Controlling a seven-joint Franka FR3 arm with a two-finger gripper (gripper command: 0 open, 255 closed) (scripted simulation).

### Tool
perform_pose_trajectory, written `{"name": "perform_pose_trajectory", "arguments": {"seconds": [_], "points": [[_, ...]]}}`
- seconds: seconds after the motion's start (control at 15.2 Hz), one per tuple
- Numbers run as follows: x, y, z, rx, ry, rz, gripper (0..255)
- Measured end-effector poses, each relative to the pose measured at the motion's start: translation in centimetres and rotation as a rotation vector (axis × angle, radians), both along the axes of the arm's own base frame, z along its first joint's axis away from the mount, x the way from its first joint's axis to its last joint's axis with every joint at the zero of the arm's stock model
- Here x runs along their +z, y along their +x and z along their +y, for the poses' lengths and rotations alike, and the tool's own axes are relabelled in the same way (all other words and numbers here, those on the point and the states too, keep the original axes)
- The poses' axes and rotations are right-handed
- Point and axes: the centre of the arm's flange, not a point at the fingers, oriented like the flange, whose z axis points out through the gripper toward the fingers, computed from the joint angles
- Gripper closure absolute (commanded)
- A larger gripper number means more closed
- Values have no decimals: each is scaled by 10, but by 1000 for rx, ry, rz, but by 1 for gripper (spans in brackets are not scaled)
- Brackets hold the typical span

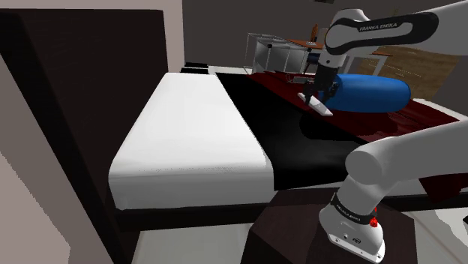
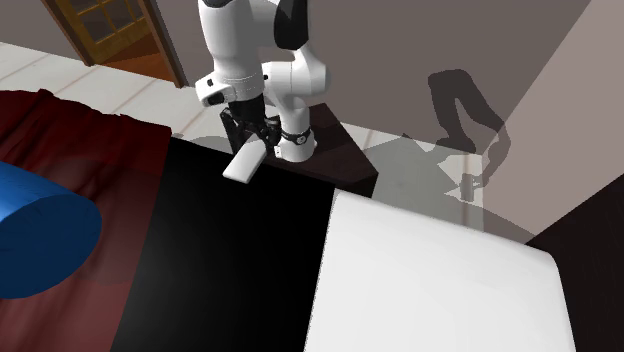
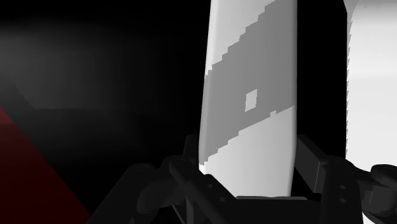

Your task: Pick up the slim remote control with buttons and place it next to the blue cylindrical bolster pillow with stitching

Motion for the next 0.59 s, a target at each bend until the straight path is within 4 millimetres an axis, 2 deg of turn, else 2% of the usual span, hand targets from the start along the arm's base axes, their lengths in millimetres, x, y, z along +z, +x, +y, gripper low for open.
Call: {"name": "perform_pose_trajectory", "arguments": {"seconds": [0.59], "points": [[47,0,1,0,0,0,255]]}}
